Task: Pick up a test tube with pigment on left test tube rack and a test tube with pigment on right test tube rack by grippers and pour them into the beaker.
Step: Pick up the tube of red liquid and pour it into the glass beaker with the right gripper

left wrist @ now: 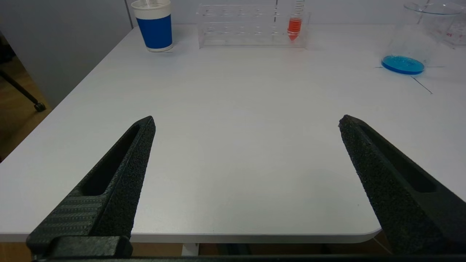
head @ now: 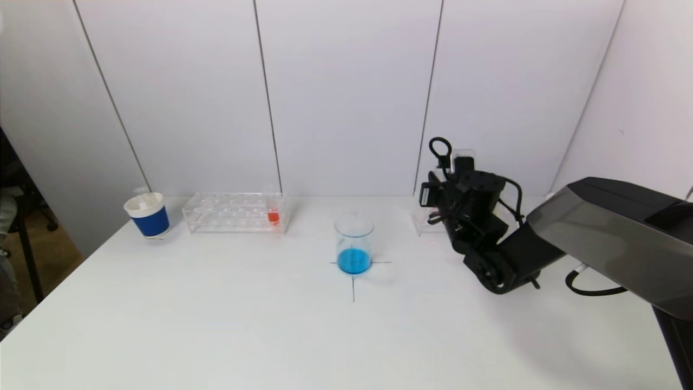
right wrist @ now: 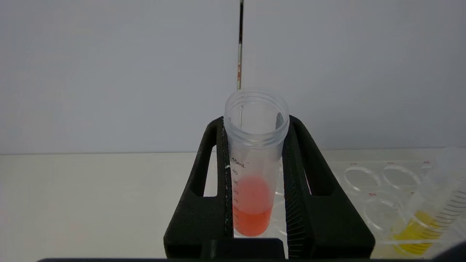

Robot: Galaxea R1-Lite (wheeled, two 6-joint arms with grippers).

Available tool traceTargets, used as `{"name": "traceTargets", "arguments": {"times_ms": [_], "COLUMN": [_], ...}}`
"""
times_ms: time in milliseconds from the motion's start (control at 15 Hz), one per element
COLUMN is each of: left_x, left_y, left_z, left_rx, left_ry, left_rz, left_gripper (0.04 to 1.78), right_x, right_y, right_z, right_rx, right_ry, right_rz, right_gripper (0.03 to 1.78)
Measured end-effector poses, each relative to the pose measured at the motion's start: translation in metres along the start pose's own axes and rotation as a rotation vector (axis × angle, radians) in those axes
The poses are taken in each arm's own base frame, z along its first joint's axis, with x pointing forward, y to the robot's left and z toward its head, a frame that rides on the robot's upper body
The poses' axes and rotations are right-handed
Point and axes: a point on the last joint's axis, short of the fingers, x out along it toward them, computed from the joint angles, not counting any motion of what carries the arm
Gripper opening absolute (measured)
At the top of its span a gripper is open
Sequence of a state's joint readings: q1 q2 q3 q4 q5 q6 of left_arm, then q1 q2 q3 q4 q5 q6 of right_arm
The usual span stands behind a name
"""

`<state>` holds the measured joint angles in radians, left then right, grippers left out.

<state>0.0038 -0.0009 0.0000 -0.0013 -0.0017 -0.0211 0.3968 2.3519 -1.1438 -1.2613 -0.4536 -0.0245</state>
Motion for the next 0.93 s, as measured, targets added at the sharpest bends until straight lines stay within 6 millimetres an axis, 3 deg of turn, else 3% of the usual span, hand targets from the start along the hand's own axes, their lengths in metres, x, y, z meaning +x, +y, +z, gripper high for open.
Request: {"name": "traceTargets", "arguments": {"times_ms": [467,933], "left_x": [0.0,0.0], "left_y": [0.0,0.0], "left_z": [0.0,0.0], "left_rx": [0.0,0.0], "left_ry": [0.0,0.0], "left_rz": [0.0,0.001], "left_gripper": [1.76,1.76], "right_x": [-0.013,-0.017], "right_y": [-0.006,-0.005], "right_z": [0.056,0.135], "right_rx": [-0.057,-0.068], "right_ry": [-0.051,-0.05], "right_rz": [0.006,0.025], "right_gripper": [0.46,0.46]}}
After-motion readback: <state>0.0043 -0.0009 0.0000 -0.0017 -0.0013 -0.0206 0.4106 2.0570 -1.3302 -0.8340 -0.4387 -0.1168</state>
